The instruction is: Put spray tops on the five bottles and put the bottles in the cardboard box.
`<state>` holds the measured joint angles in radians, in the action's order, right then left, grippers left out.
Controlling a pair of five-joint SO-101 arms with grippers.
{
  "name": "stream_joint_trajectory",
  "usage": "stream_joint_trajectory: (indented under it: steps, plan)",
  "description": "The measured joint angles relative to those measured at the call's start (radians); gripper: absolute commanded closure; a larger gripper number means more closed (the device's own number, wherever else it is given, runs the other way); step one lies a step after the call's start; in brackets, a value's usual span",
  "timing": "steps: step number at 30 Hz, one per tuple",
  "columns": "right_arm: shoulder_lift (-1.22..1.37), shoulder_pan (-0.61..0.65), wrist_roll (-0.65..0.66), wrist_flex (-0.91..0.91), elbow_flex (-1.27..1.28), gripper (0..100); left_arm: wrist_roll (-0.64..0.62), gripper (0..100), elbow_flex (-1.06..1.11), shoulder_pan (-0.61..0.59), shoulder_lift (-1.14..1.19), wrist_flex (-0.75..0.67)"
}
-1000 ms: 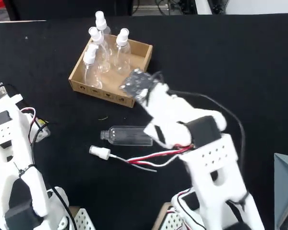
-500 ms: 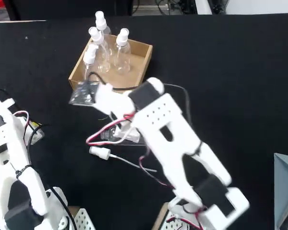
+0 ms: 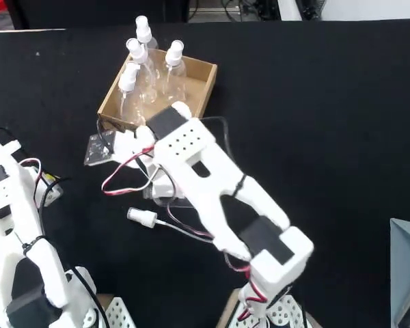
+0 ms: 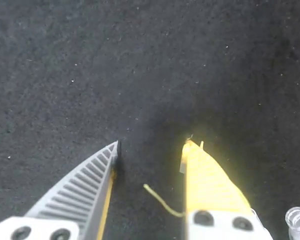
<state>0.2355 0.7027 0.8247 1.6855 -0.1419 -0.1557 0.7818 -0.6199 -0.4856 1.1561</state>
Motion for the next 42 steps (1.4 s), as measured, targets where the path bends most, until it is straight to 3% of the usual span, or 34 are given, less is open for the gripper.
stream_joint_trajectory:
  steps: [12, 23, 30, 42]
  plan:
    - [0.141, 0.037, 0.06, 0.0, -0.009, 83.5, -0.002, 82, 0.008, -0.032, 0.0, 0.0]
    - [0.267, 0.038, 0.061, 0.003, -0.167, 83.2, 0.0, 82, 0.008, -0.032, 0.0, 0.0]
    - [0.281, 0.041, 0.061, 0.043, -0.207, 71.7, 0.0, 82, 0.008, -0.032, 0.0, 0.0]
    - [0.328, 0.041, 0.061, 0.043, -0.209, 71.5, 0.0, 82, 0.008, -0.032, 0.0, 0.0]
